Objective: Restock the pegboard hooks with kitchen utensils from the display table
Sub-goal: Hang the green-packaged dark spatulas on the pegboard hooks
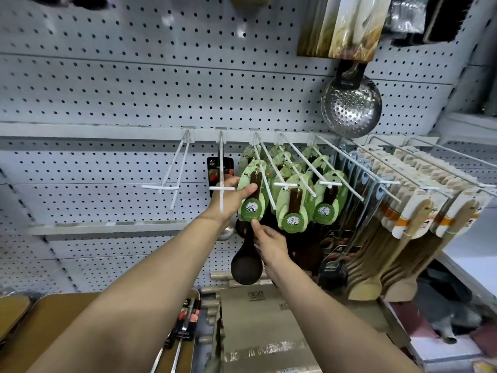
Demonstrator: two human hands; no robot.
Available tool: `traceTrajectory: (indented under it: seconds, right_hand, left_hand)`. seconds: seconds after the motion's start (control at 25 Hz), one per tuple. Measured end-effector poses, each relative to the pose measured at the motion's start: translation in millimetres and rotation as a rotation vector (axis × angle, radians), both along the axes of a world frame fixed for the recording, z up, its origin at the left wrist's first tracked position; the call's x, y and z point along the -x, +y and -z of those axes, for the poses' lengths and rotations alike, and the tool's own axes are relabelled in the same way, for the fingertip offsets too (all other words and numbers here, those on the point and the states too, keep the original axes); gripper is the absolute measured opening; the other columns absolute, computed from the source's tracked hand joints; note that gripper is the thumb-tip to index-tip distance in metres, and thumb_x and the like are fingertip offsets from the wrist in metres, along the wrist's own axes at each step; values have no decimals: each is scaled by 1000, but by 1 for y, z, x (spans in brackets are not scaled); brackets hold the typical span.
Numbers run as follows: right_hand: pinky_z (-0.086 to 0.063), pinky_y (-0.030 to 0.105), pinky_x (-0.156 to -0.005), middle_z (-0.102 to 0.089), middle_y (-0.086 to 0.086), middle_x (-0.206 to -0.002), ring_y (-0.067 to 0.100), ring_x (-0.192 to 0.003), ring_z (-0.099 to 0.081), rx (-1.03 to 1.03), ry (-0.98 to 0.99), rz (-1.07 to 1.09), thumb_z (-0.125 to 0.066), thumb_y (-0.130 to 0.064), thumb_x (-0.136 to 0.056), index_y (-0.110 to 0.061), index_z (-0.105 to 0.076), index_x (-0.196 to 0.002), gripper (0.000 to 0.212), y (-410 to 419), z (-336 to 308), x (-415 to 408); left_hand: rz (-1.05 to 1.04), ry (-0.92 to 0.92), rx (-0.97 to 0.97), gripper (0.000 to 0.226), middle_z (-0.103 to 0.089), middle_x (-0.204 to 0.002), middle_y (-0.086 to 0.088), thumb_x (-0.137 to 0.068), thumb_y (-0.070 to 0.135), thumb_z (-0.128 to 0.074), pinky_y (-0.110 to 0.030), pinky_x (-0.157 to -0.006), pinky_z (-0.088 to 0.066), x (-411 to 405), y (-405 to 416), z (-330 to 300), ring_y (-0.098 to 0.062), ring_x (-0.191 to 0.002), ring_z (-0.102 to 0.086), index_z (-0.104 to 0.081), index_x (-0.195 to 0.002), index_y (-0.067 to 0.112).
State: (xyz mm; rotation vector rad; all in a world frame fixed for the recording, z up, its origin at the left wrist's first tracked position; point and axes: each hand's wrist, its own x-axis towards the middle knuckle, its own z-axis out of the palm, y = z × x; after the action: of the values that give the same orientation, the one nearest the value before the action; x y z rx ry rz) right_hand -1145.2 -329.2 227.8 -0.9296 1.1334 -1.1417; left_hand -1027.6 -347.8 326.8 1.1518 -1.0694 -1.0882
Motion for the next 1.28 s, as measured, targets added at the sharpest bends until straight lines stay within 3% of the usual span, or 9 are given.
traceTrajectory:
  seconds: [0.12,0.4,0.48,0.56,0.64,0.76,0.84,1.0,1.28]
  right_hand:
    - [-51,44,-101,-77,8,-99,26,-104,-68,-15,-13,36,-75,-43,-84,-15,-75,-86,27,-12,-3,-4]
    - [-48,40,-105,-75,4,-96,24,-106,-67,-16,44,94,-72,-34,-89,-18,-72,-81,17,-17,-8,-8]
    - [-47,39,-106,-73,7,-110,25,-112,-64,-19,123,83,-70,-35,-90,-17,-73,-97,19,-11,-13,-7]
    - [-43,39,-109,-65,9,-130,26,-122,-58,-34,295,45,-69,-39,-90,-11,-63,-127,47,-2,-22,-6]
    - [-41,39,-110,-57,11,-140,29,-130,-52,-23,524,-19,-67,-43,-91,-8,-51,-141,64,15,-36,-3]
    - [-44,33,-101,-56,11,-140,30,-126,-54,97,841,-163,-65,-45,-92,-9,-47,-142,65,48,-62,-2]
    - [-49,36,-95,-61,11,-130,31,-117,-58,259,1097,-242,-64,-47,-91,-11,-54,-132,55,66,-79,-5]
    - [-46,44,-99,-53,12,-135,32,-126,-47,594,1490,-347,-61,-50,-92,-15,-50,-134,56,104,-111,-23]
    - [-38,42,-108,-44,7,-149,28,-138,-38,859,1559,-388,-57,-46,-95,-20,-39,-146,60,160,-144,-83]
  left_hand:
    - [25,28,38,8,-72,-81,-2,-88,5,-67,-22,-61,-57,-1,-10,-2,-8,-67,-70,-66,-93,11]
    - [-25,30,34,15,-70,-89,-4,-87,10,-69,-23,-66,-56,-3,-14,8,-16,-80,-69,-64,-100,12]
    - [-113,-105,-1,21,-70,-95,-5,-85,18,-73,-26,-76,-56,-9,-4,14,-21,-91,-66,-63,-104,14]
    - [-210,-328,-62,33,-69,-108,-4,-83,24,-75,-32,-91,-52,-18,15,21,-21,-101,-64,-63,-112,17]
    - [-271,-468,-110,41,-65,-117,-1,-81,23,-76,-32,-97,-47,-27,46,22,-19,-109,-61,-61,-119,18]
    - [-281,-720,-108,47,-61,-127,-1,-80,24,-77,-31,-96,-47,-48,99,21,-21,-116,-58,-58,-124,23]
    - [-285,-930,-99,51,-60,-129,-4,-82,27,-75,-36,-92,-49,-62,132,16,-25,-114,-56,-55,-128,25]
    - [-349,-1195,-137,54,-55,-129,-4,-84,31,-72,-38,-83,-49,-99,199,-2,-27,-120,-49,-49,-133,29]
    - [-383,-1430,-79,55,-47,-142,-3,-90,38,-62,-39,-99,-39,-165,259,-28,-25,-128,-41,-41,-139,28]
